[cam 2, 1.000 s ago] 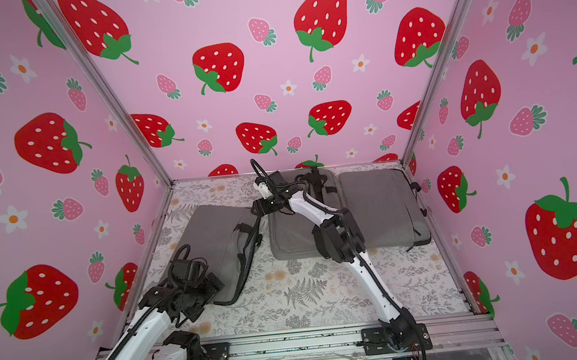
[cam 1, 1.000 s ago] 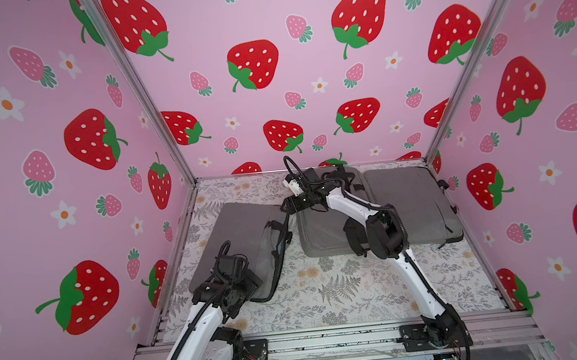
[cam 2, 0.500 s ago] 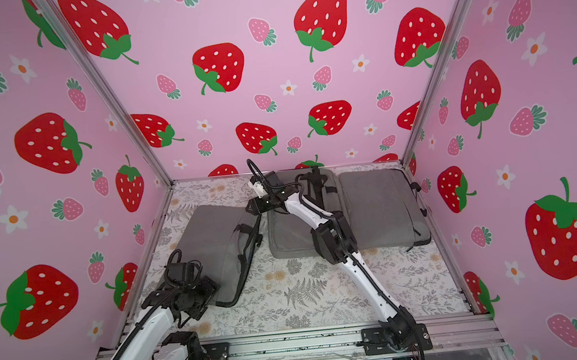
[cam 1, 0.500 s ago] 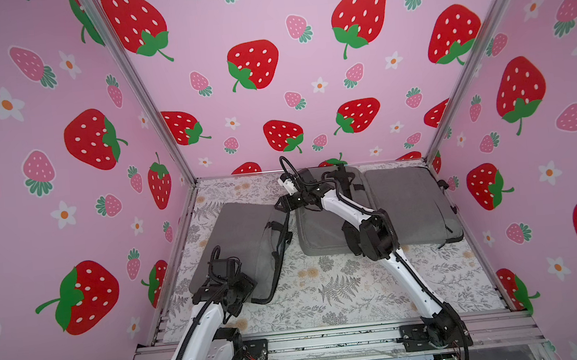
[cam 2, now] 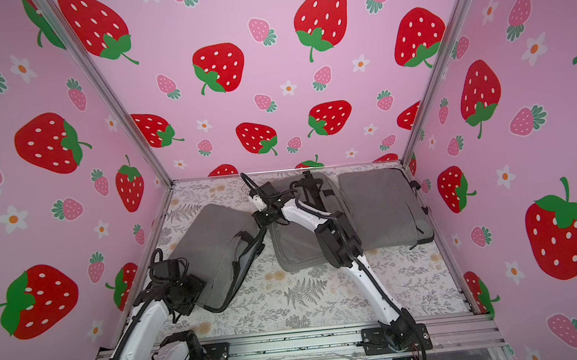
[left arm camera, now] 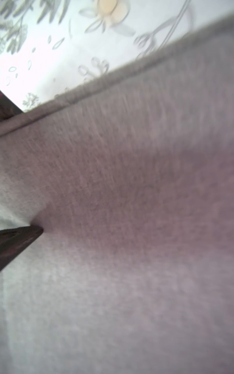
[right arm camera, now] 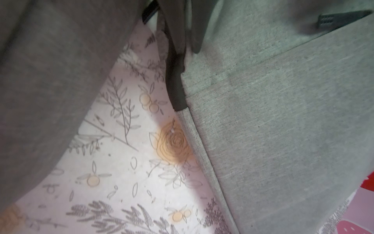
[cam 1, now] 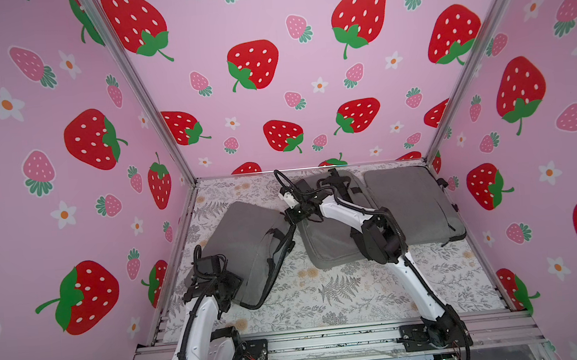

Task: Put the mouse into the laptop bag
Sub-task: Adjust the zippered laptop bag at the center of the board.

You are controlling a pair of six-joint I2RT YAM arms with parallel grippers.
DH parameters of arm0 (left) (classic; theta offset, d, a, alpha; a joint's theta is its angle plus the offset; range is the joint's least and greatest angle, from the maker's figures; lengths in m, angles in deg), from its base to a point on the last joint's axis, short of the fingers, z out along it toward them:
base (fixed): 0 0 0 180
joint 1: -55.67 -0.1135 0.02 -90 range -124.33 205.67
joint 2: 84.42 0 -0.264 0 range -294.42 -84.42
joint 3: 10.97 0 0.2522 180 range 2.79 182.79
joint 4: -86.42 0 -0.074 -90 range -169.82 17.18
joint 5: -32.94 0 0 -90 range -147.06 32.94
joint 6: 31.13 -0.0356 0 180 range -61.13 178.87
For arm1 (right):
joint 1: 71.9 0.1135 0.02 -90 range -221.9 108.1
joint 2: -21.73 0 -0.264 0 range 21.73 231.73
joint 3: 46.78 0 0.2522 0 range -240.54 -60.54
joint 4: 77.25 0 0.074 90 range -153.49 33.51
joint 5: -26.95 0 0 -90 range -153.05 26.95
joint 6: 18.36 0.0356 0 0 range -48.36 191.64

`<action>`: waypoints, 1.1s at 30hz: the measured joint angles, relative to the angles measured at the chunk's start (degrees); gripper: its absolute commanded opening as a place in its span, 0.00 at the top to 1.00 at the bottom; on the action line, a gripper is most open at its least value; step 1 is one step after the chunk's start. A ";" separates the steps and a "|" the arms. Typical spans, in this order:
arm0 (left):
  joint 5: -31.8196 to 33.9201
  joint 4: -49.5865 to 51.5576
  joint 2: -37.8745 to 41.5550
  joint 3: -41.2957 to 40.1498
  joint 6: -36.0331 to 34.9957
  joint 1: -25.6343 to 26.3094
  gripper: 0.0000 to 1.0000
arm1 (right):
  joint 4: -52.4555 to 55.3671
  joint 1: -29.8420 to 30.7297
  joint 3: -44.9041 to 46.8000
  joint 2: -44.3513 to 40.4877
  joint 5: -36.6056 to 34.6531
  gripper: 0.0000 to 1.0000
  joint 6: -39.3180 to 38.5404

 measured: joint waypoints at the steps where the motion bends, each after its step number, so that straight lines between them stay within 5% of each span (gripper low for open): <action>1: 0.57 -0.55 -1.29 0.74 0.02 -0.81 0.29 | 0.46 0.17 1.53 -1.22 -0.46 0.98 -0.11; 12: 9.94 -6.12 -15.98 17.73 -2.80 -9.01 0.22 | 2.32 4.11 15.43 -11.26 -2.32 0.99 0.07; 18: 7.48 -14.99 -27.63 24.96 -3.26 -12.46 0.25 | 2.12 8.00 22.16 -15.50 -2.08 0.98 2.62; 20: 5.22 -17.05 -31.71 27.15 -3.58 -12.44 0.26 | 2.12 9.22 24.59 -17.22 -1.92 0.90 3.69; 22: 3.02 -18.34 -34.56 28.89 -3.87 -12.15 0.26 | 2.14 10.03 26.80 -18.60 -1.40 0.69 4.68; 24: 1.75 -18.56 -35.08 29.81 -4.24 -11.23 0.26 | 2.78 10.29 29.16 -20.04 -0.39 0.54 5.31; 27: 0.92 -16.90 -33.03 31.80 -5.42 -7.43 0.25 | 3.30 10.32 31.04 -21.66 0.79 0.46 5.77; 33: 0.90 -10.36 -23.04 37.35 -8.85 7.82 0.24 | 4.90 7.65 32.59 -28.37 3.45 0.41 6.05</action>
